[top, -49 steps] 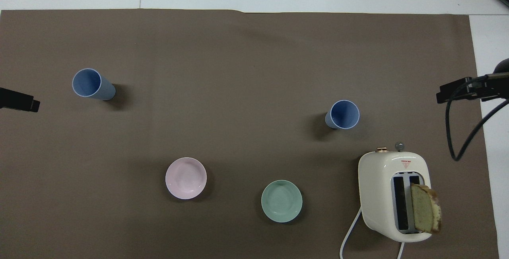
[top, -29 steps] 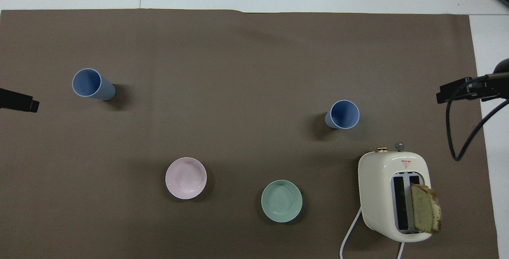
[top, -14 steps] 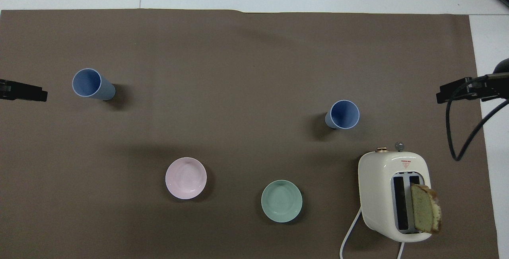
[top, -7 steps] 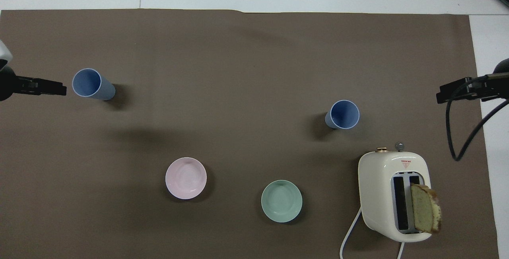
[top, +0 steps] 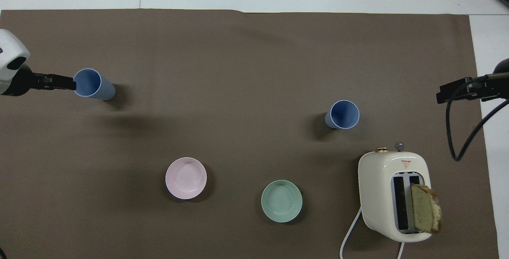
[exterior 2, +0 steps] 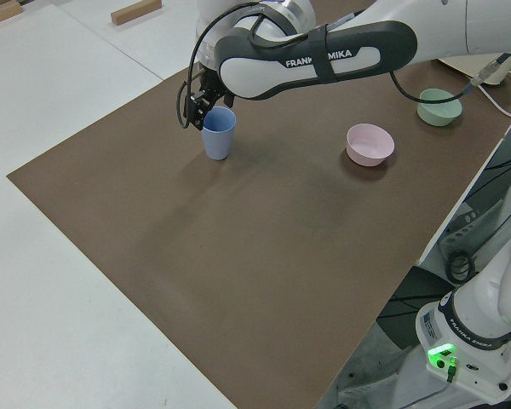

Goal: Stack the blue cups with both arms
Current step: 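Reach the left gripper toward the blue cup nearest it, then close the left gripper on the blue cup's rim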

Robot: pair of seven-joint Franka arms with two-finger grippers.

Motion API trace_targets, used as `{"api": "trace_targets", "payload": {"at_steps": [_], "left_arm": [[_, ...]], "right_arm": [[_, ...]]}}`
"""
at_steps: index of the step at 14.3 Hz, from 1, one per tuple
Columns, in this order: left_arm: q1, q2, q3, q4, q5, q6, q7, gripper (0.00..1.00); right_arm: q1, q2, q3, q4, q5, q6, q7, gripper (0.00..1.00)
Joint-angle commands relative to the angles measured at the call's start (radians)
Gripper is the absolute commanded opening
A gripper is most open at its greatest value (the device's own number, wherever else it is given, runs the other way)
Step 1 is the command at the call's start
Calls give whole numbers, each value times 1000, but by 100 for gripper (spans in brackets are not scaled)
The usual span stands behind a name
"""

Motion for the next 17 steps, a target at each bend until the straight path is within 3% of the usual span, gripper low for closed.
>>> {"api": "trace_targets", "payload": {"at_steps": [1,6,8,9,11,12,17], "left_arm": [[12,10,-7,-15,-25,46,24,78],[6,59,-7,-15,-25,118,26,72],[3,73,-8,-15,-25,141,26,63],[3,75,-8,-15,-25,139,26,52],[6,73,-8,-15,-25,130,26,10],[7,73,-7,-15,-25,127,27,0],[0,52,-16,-2,-25,83,26,0]], "right_arm": [[-5,-8,3,-14,4,13,-22,100],[-7,-8,3,-14,4,14,-22,100],[-7,-8,3,-14,5,14,-22,100],[-5,-8,3,-14,4,14,-22,100],[-5,-8,3,-14,4,14,-22,100],[-5,-8,3,-14,4,14,-22,100],[-5,-8,3,-14,4,14,-22,100]]}}
